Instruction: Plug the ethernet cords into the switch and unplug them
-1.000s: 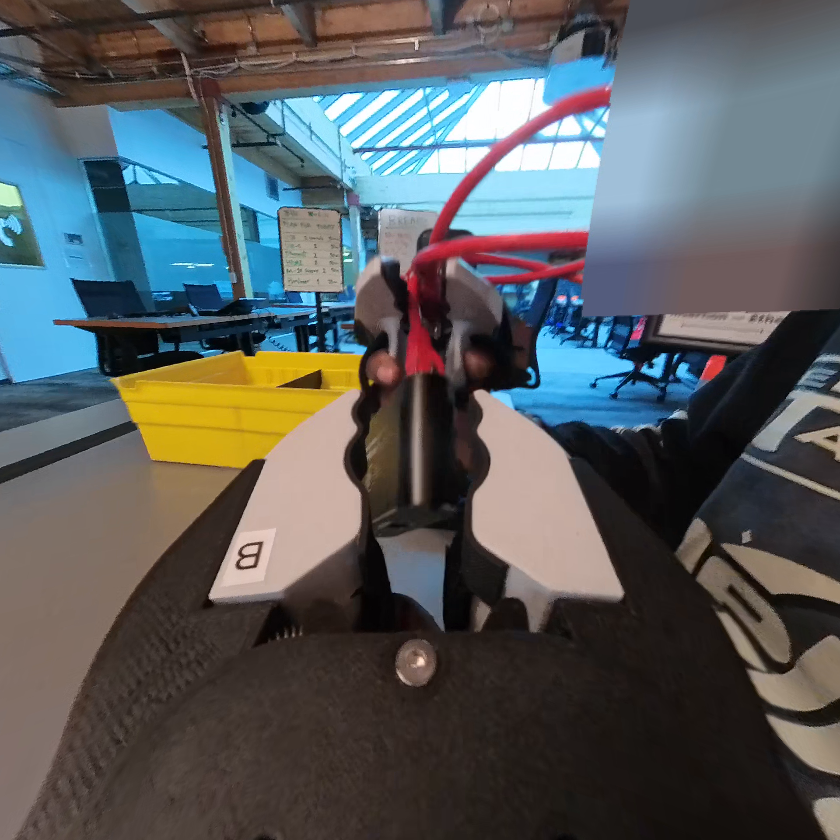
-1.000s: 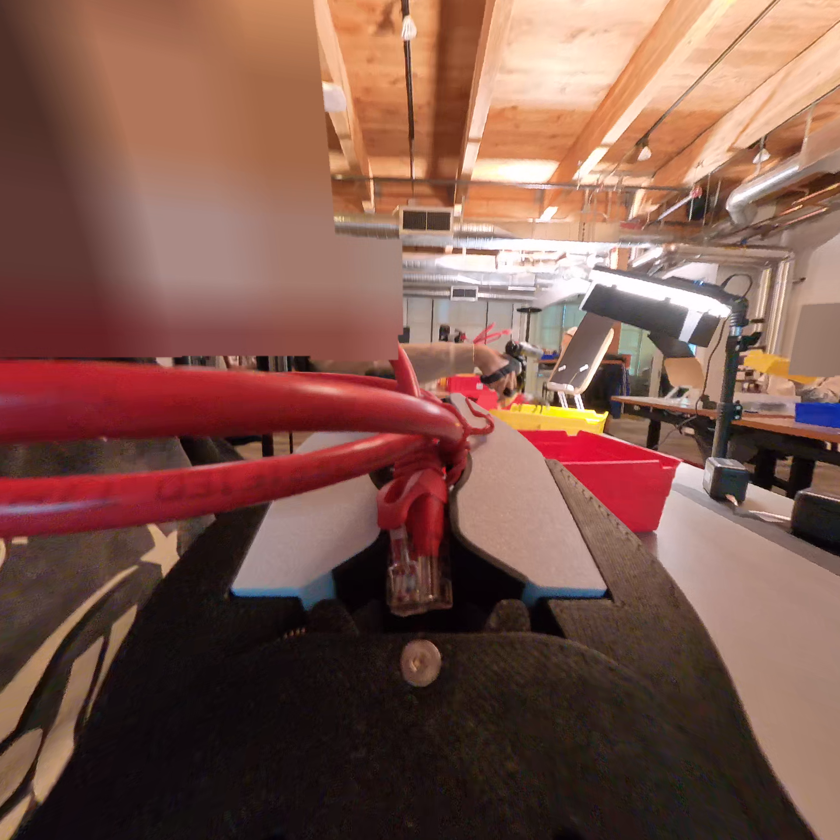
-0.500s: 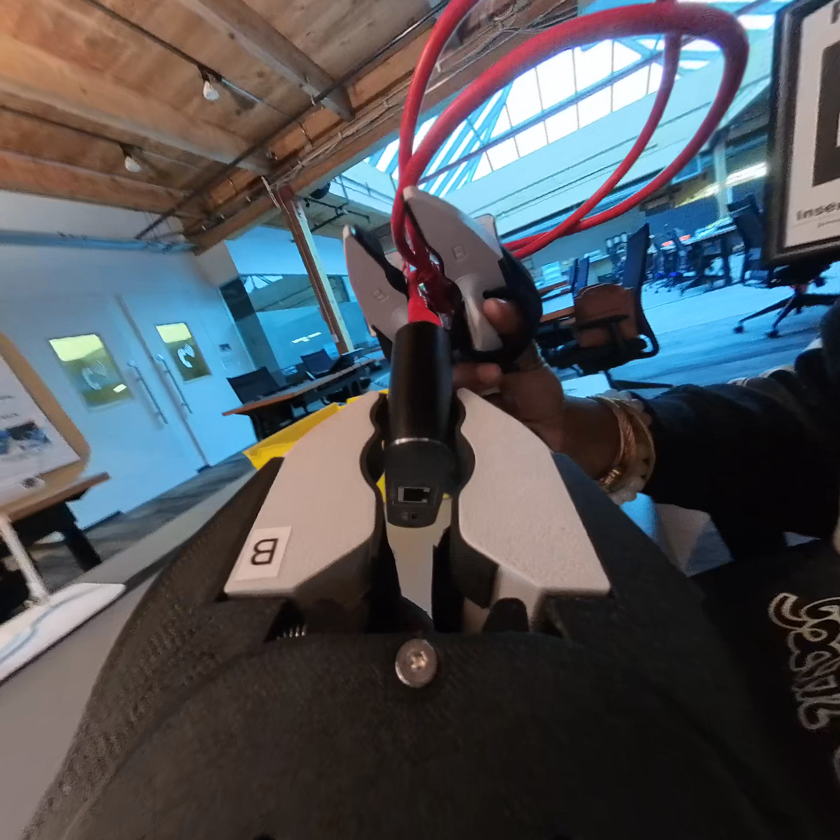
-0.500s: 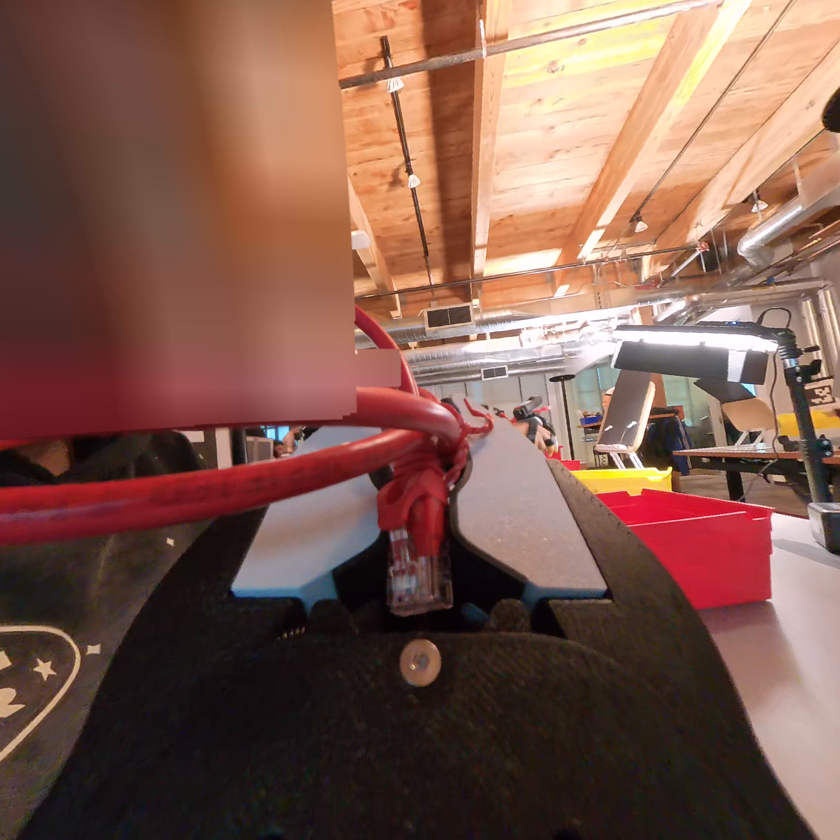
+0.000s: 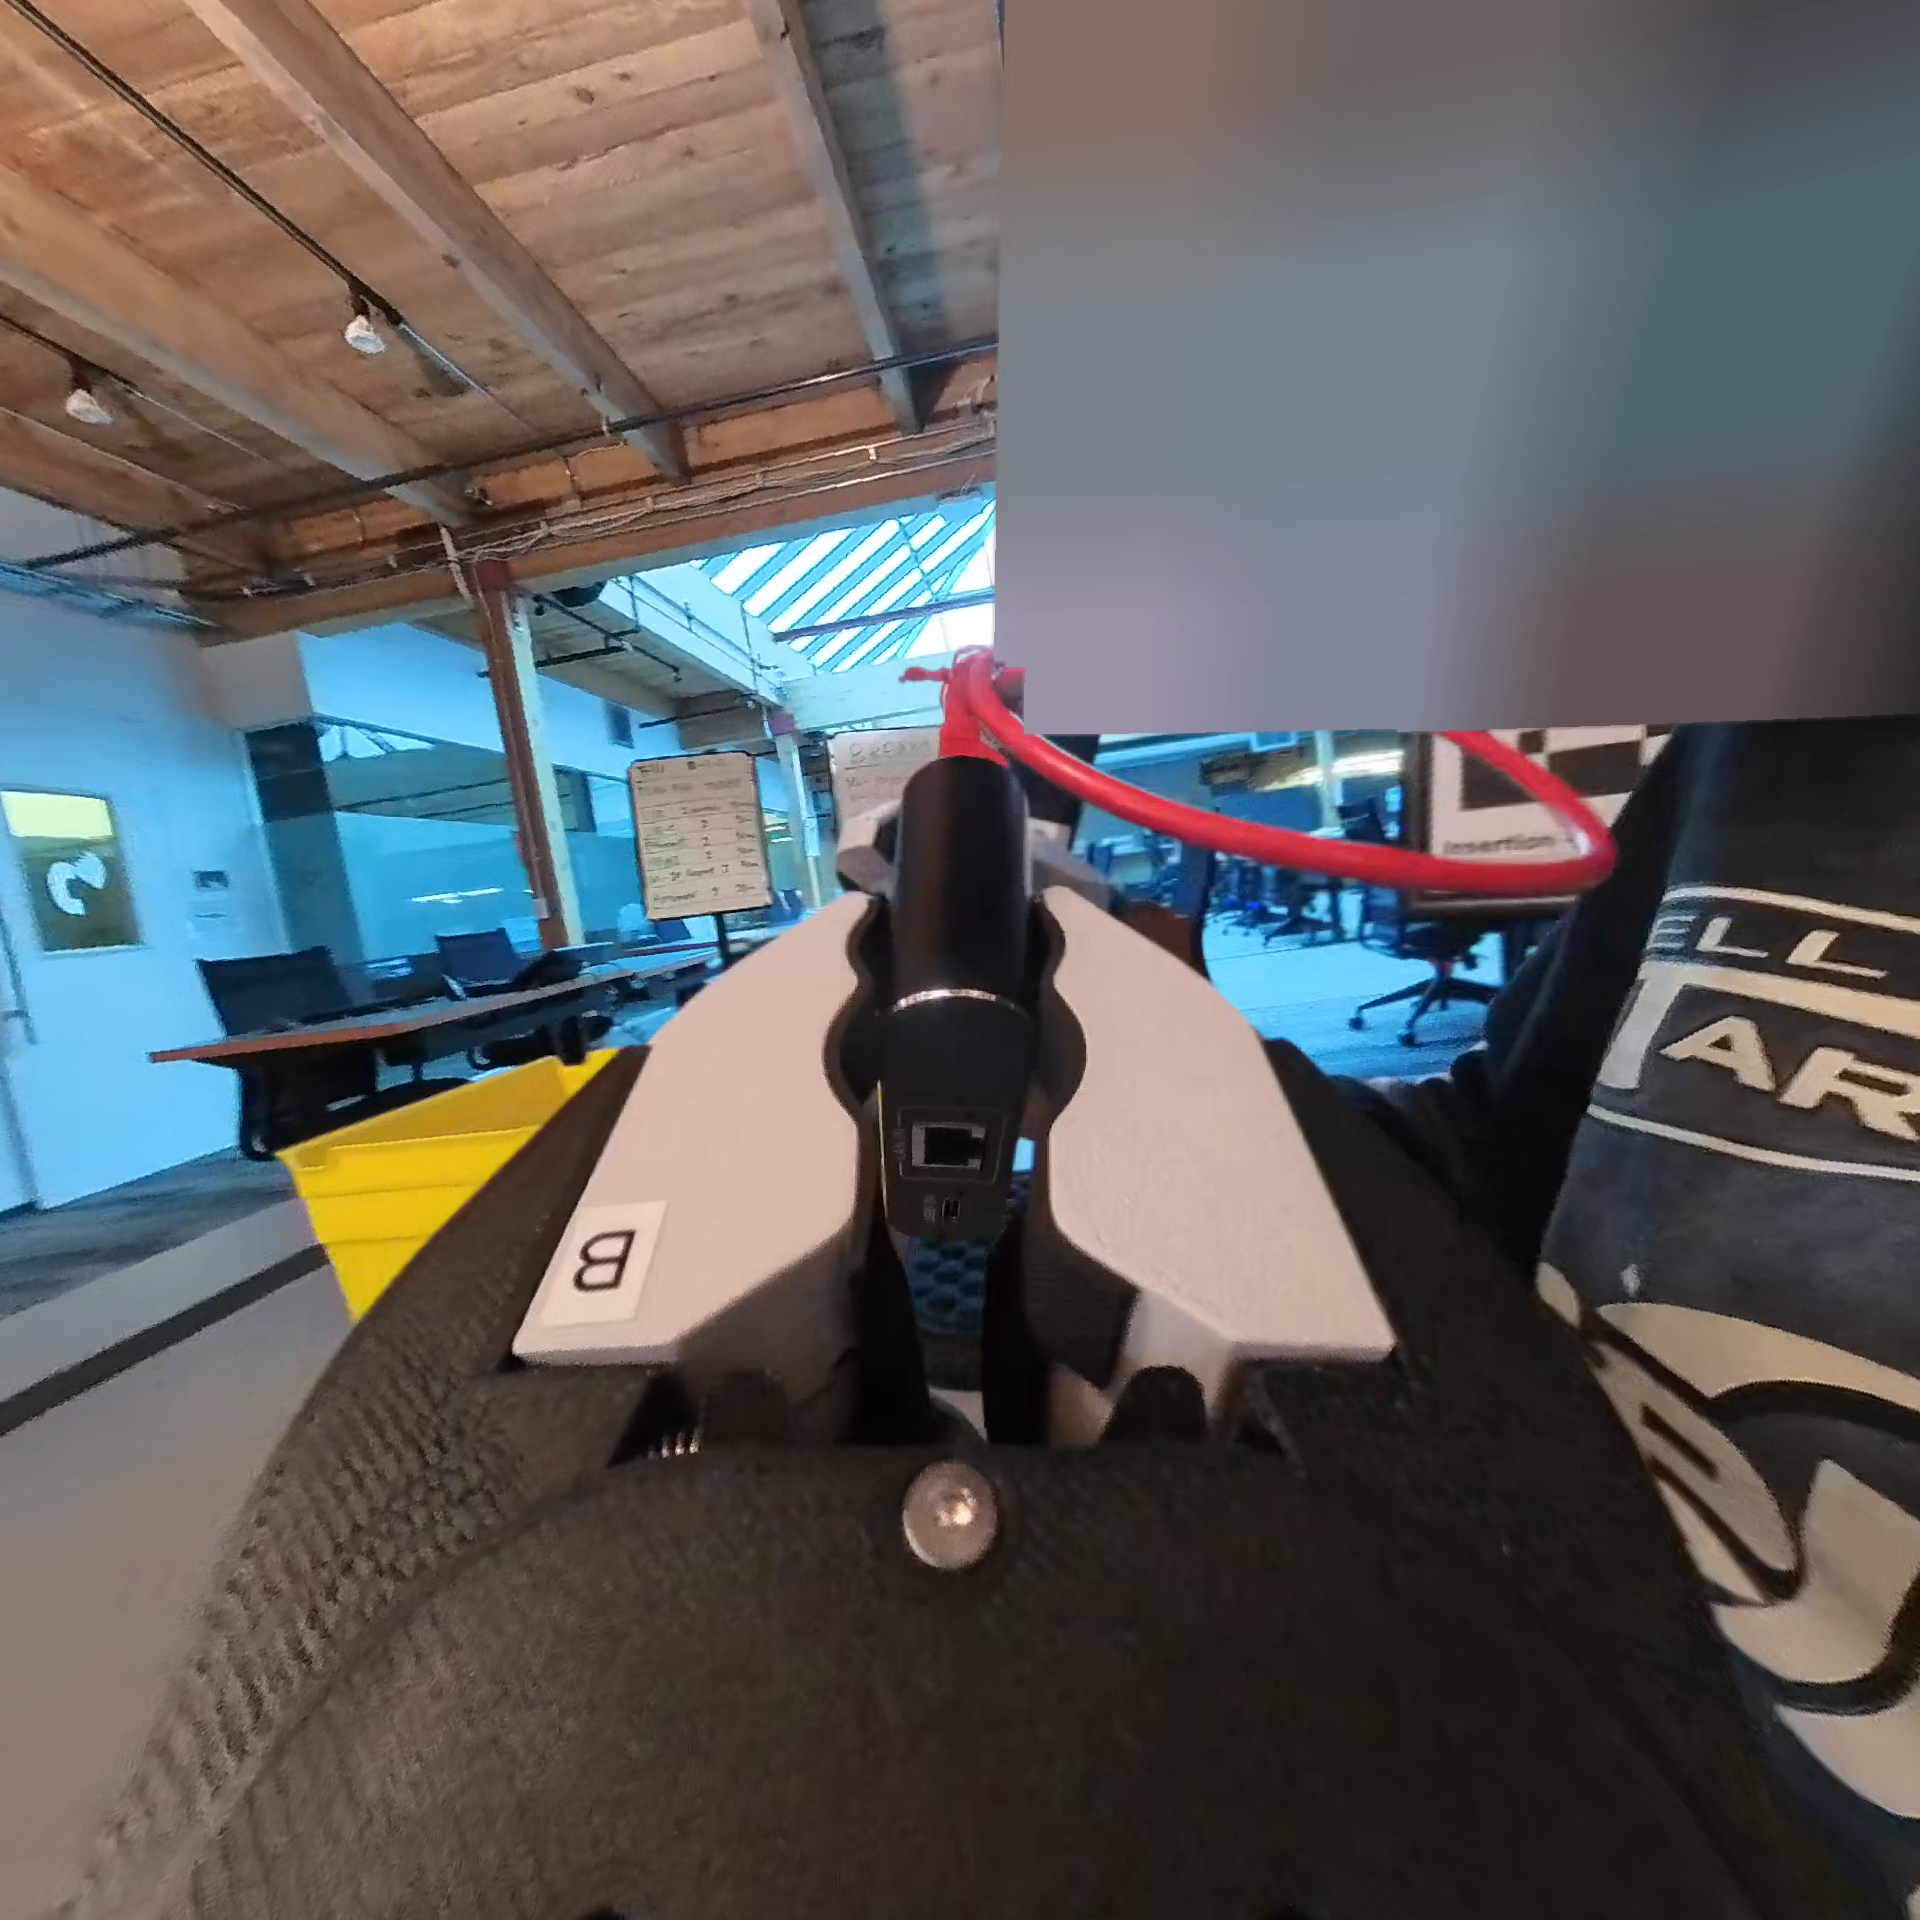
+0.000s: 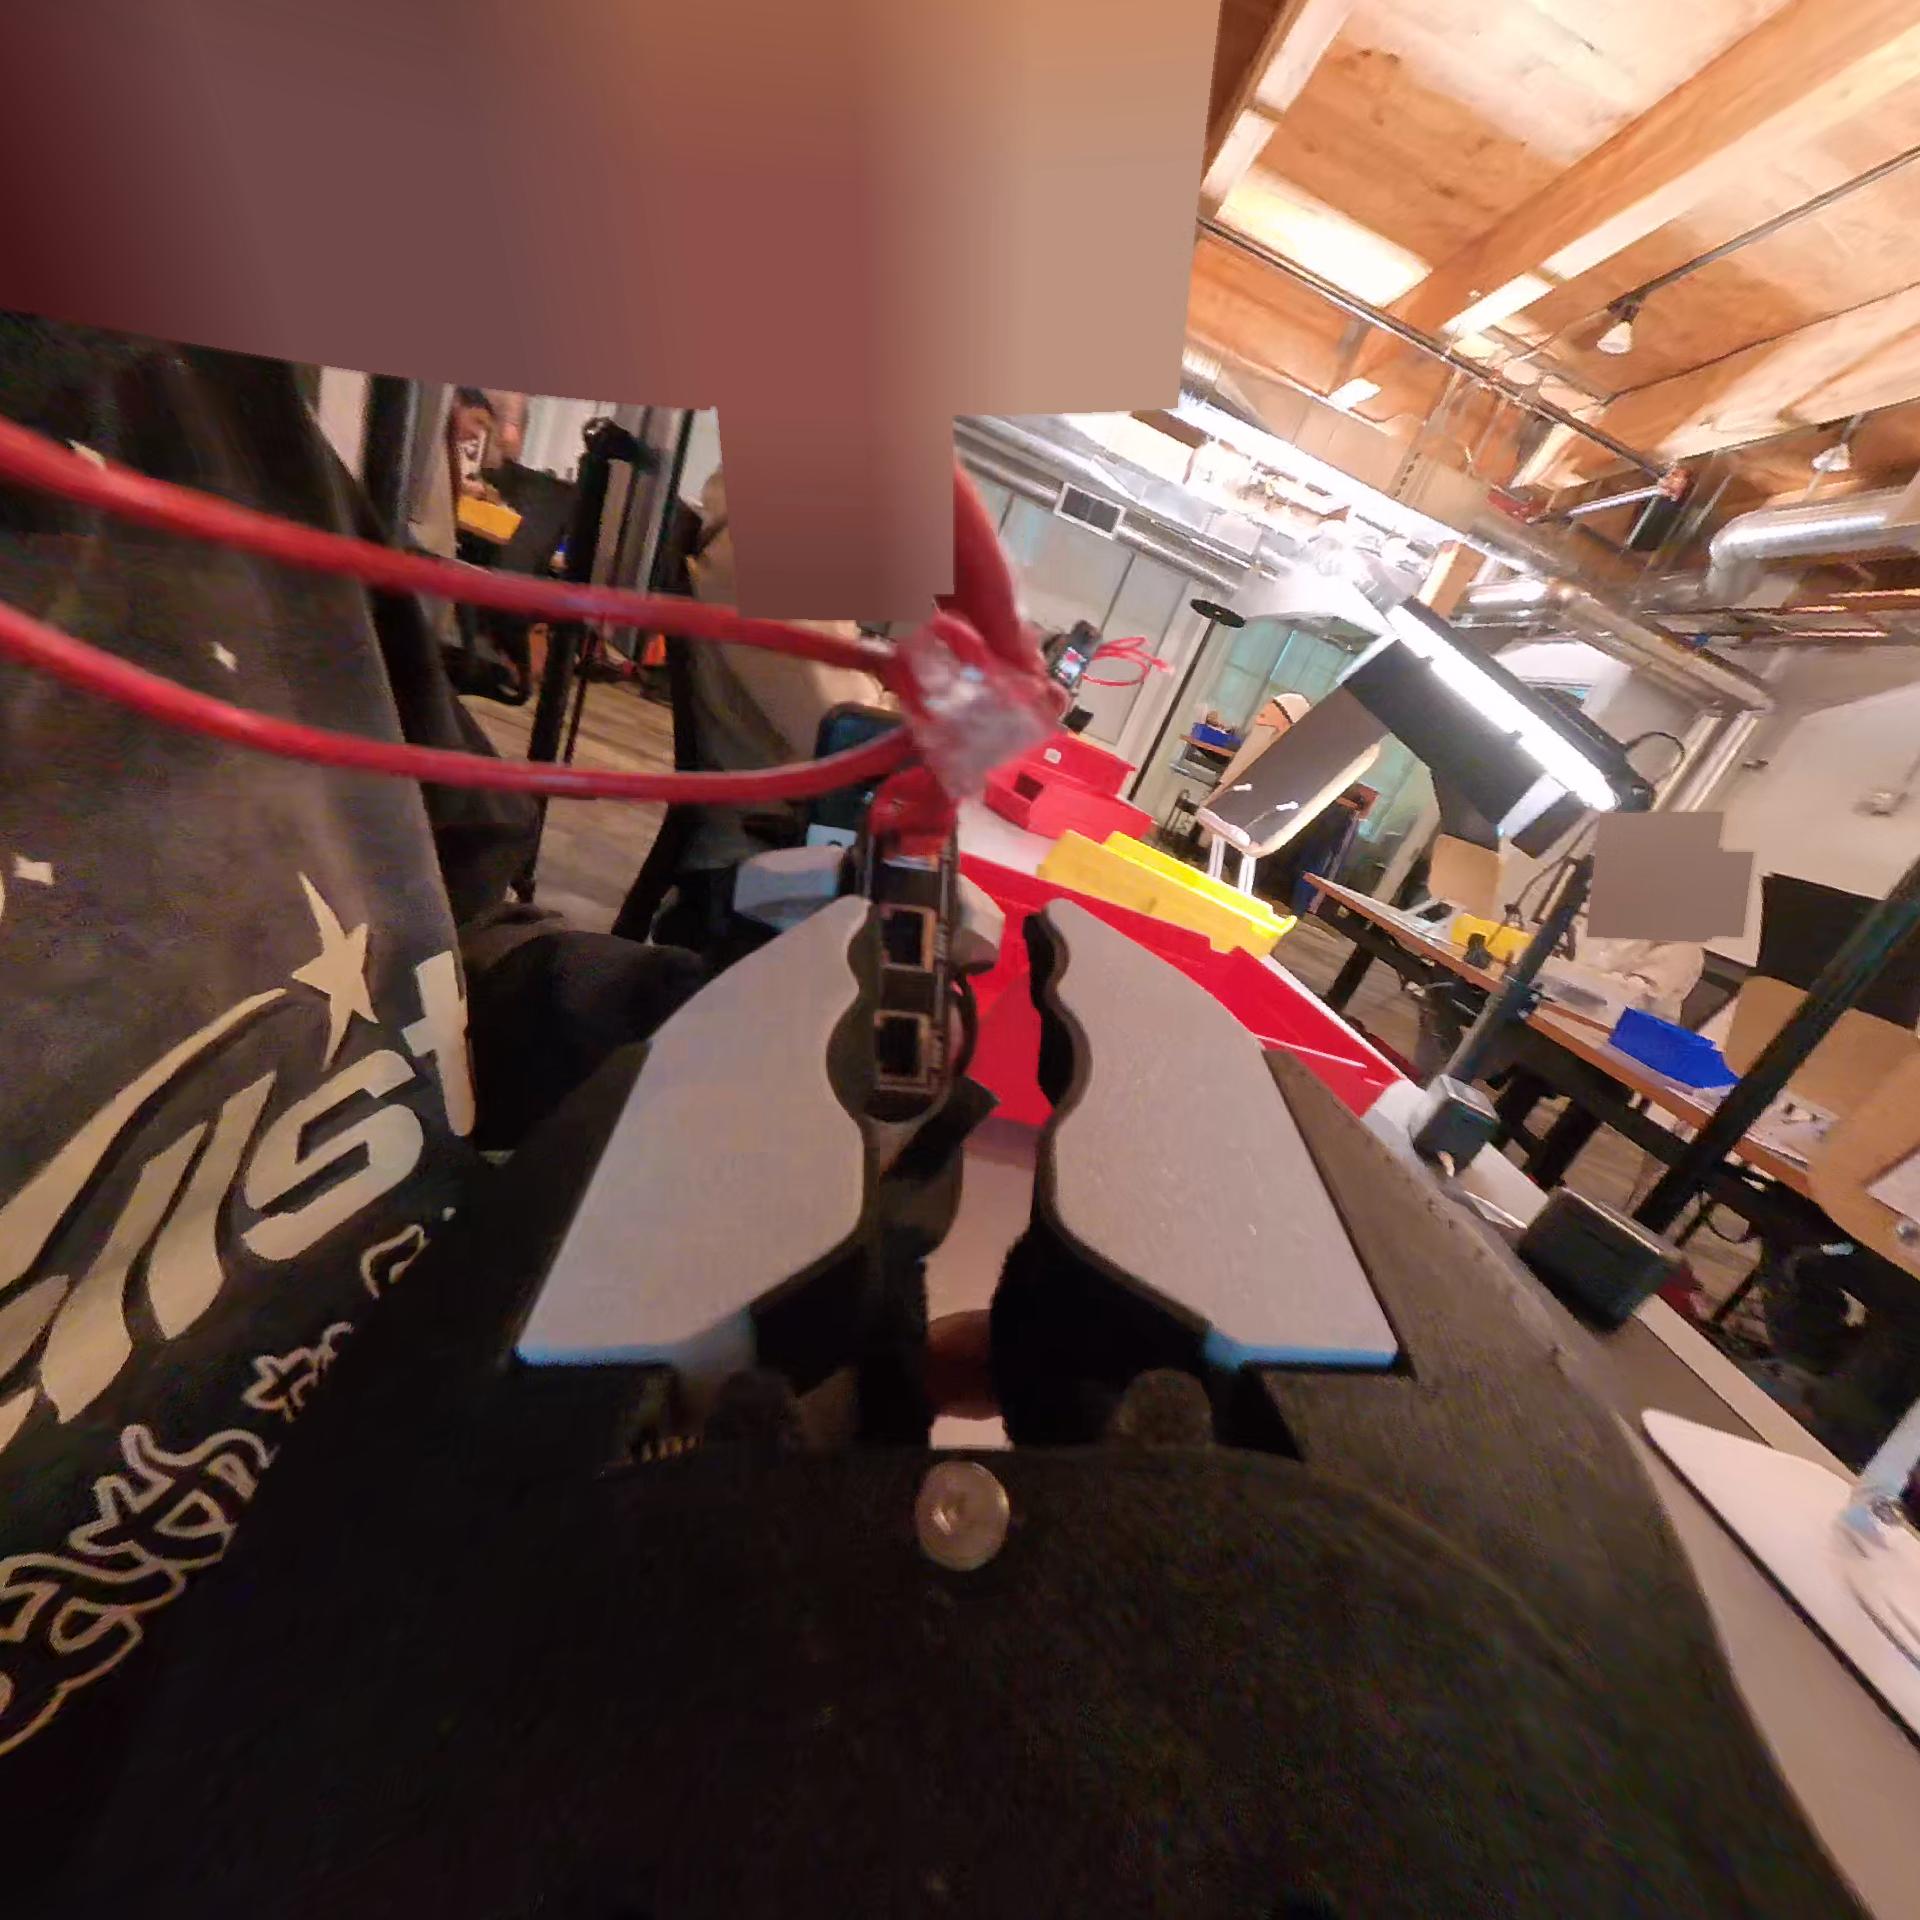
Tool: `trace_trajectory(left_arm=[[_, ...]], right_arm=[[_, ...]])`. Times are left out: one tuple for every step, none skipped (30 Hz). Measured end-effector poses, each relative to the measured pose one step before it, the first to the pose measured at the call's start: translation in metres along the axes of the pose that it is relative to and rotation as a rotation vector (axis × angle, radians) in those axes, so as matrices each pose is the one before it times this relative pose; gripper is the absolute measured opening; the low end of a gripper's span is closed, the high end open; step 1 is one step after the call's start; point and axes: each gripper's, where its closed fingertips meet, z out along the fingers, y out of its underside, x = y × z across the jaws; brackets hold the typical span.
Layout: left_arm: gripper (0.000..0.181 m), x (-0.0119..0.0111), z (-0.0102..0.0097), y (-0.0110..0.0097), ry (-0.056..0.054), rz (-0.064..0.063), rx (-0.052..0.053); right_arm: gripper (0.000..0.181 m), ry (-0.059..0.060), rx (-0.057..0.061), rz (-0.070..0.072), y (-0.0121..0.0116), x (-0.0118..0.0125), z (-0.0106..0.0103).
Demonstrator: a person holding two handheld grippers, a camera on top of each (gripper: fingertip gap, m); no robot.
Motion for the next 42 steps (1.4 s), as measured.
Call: trace_trajectory(left_arm=[[0.026,0.00099,0.00036,0.00017,0.0143,-0.0253,-0.0016],[0.026,0.00072,0.00057,0.00194,0.0105,-0.0251,-0.0134],[0.026,0.00026,0.00084,0.00302,0.0047,-0.0113,-0.0189],[0.026,0.00033,0.0011,0.00326,0.0003,0.0035,-0.0204],[0.026,0.00029,0.00096,0.00313,-0.0023,0.0109,-0.0196],[0.026,-0.00013,0.00111,0.00329,-0.0056,0.0112,-0.02],[0.026,-0.00004,0.00099,0.00322,-0.0032,0.0091,-0.0192],[0.026,0.00109,0.00082,0.00134,0.0038,0.008,-0.0081],[0.026,0.00116,0.00036,0.00064,0.0041,0.0069,-0.0042],[0.026,0.00009,-0.00011,-0.00043,-0.0018,0.0045,0.0032],[0.026,-0.00026,-0.0003,-0.00025,-0.0012,0.0016,-0.0006],[0.026,-0.00007,-0.00027,-0.00022,0.0009,0.0,0.0009],[0.026,0.0002,0.00005,-0.00019,0.0002,-0.0012,0.0012],[0.026,-0.00006,0.00018,0.00033,-0.0003,-0.0021,-0.0015],[0.026,-0.00032,0.00021,0.0007,-0.0011,-0.0033,-0.0049],[0.026,-0.00047,0.00006,0.00083,-0.0021,-0.0019,-0.0069],[0.026,-0.0012,-0.00008,0.00068,-0.0086,0.0046,-0.0062],[0.026,-0.00173,-0.00031,0.00077,-0.0148,0.0143,-0.0062],[0.026,-0.0013,-0.00044,0.00082,-0.0132,0.0202,-0.0083],[0.026,-0.00163,-0.00002,0.00029,-0.0167,0.0149,-0.0038],[0.025,-0.00184,0.00006,0.00027,-0.016,0.0036,-0.0008],[0.025,-0.00163,-0.00007,0.00013,-0.0126,0.0021,0.0016],[0.025,-0.00132,0.0,-0.00009,-0.0108,0.0019,0.0003],[0.026,-0.00203,-0.00013,0.00005,-0.0157,0.0043,-0.0003],[0.025,-0.00236,-0.00032,0.0,-0.017,0.0031,-0.0001],[0.026,-0.00245,-0.00028,-0.00027,-0.018,0.0047,-0.0005],[0.025,-0.00183,-0.0004,-0.00064,-0.0139,0.0074,0.0026],[0.026,-0.0014,-0.0004,-0.00096,-0.0122,0.0047,0.0046],[0.026,-0.0014,-0.0004,-0.00117,-0.0107,0.0026,0.0063],[0.026,-0.00078,-0.00054,-0.00101,-0.0027,-0.0015,0.0056],[0.026,-0.00098,-0.00024,-0.00141,-0.0039,-0.0042,0.0057],[0.026,-0.00012,-0.00024,-0.00156,0.0018,-0.0082,0.0081],[0.026,-0.00002,-0.00008,-0.00151,0.0056,-0.0187,0.0092],[0.026,-0.00013,-0.00006,-0.00096,0.0087,-0.0291,0.0086],[0.026,0.0,-0.00029,-0.00069,0.0108,-0.0285,0.0078],[0.026,-0.00037,-0.00033,-0.00054,0.0065,-0.0199,0.0039],[0.026,0.00014,-0.00024,-0.0003,0.0096,-0.0189,0.0022],[0.026,-0.00016,0.00007,0.00008,0.01,-0.031,0.0028],[0.026,-0.0006,0.00044,-0.00004,0.0071,-0.0322,0.0054],[0.026,-0.00043,0.00008,-0.00005,0.0032,-0.0177,0.0039],[0.026,-0.00059,0.00003,-0.00013,-0.0014,-0.0044,0.0001],[0.026,0.00014,-0.00014,-0.00027,0.0022,0.0018,-0.0014]], right_arm=[[0.024,0.0052,0.0073,0.0123,0.00163,0.00212,-0.00191],[0.022,-0.0025,0.0199,0.0218,0.00078,0.00032,0.00005],[0.022,-0.0101,0.0231,0.0262,0.00023,-0.00143,0.00166],[0.021,-0.0214,0.0203,0.0249,0.0002,-0.00331,0.00277],[0.021,-0.0228,0.0129,0.0208,0.00047,-0.00375,0.00312],[0.023,-0.0192,0.0098,0.0158,0.00004,-0.00308,0.00279],[0.023,-0.0098,0.0065,0.0099,-0.00005,-0.00198,0.00203],[0.021,-0.0064,0.0025,0.0025,0.00013,-0.00157,0.00149],[0.017,-0.0112,-0.0016,-0.0022,0.00037,-0.00221,0.00092],[0.016,-0.0023,-0.0027,-0.0003,0.00012,-0.00065,0.0005],[0.015,0.0013,-0.0043,-0.0003,0.00006,0.00007,0.00036],[0.016,0.0002,-0.0031,-0.0017,0.00002,-0.0002,0.00028],[0.016,0.0017,-0.0034,-0.007,0.00007,-0.00016,-0.0002],[0.016,0.0044,-0.0066,-0.0122,0.00038,0.00023,-0.00045],[0.015,0.0055,-0.0113,-0.0162,0.00077,0.00022,-0.00059],[0.017,0.008,-0.0161,-0.0251,0.00104,0.00059,-0.00051],[0.017,0.0142,-0.0219,-0.0344,0.00118,0.00109,-0.00026],[0.017,0.0134,-0.0264,-0.0349,0.00156,0.00104,0.00007],[0.016,0.0154,-0.0255,-0.036,0.00123,0.00139,-0.00004],[0.015,0.0205,-0.0205,-0.0354,0.00102,0.00195,0.00001],[0.015,0.02,-0.0138,-0.0281,0.0008,0.0021,0.00008],[0.015,0.0164,-0.0056,-0.0185,0.00058,0.00169,0.00028],[0.015,0.0184,-0.0021,-0.0141,0.00056,0.00184,0.00038],[0.016,0.0216,-0.0048,-0.0113,0.00089,0.00227,0.00064],[0.017,0.0245,-0.0071,-0.0109,0.00096,0.00265,0.00093],[0.019,0.0233,-0.0067,-0.0068,0.00058,0.00238,0.00111],[0.019,0.0188,-0.0042,-0.0019,-0.00023,0.00163,0.00119],[0.018,0.0219,-0.0044,-0.0067,-0.00058,0.00144,0.00142],[0.018,0.0195,-0.0066,-0.0095,-0.00065,0.00092,0.00128],[0.018,0.0194,-0.0085,-0.0126,-0.00089,0.00084,0.00137],[0.019,0.0184,-0.0066,-0.0102,-0.00128,0.00078,0.00135],[0.019,0.0143,-0.0012,-0.0029,-0.00153,0.00058,0.00106],[0.019,0.0132,-0.0004,-0.0033,-0.00129,0.00048,0.00099],[0.02,0.011,-0.0027,-0.002,-0.00087,0.00055,0.00106],[0.02,0.008,-0.0044,0.0026,-0.00053,0.00035,0.00109],[0.019,0.0054,-0.0028,0.0041,-0.00024,0.00012,0.00083],[0.017,0.0027,-0.0009,0.0066,-0.00022,0.00004,0.00045],[0.017,0.0051,-0.002,0.0109,0.00003,0.00066,0.00033],[0.017,0.0033,0.0009,0.0141,-0.00004,0.00082,0.00044],[0.017,0.0043,0.0034,0.0119,-0.00022,0.00074,0.00027],[0.017,0.0032,0.0047,0.0084,-0.0004,0.00026,0.00026],[0.017,-0.0029,0.0056,0.0133,-0.00062,-0.00029,0.00014]])
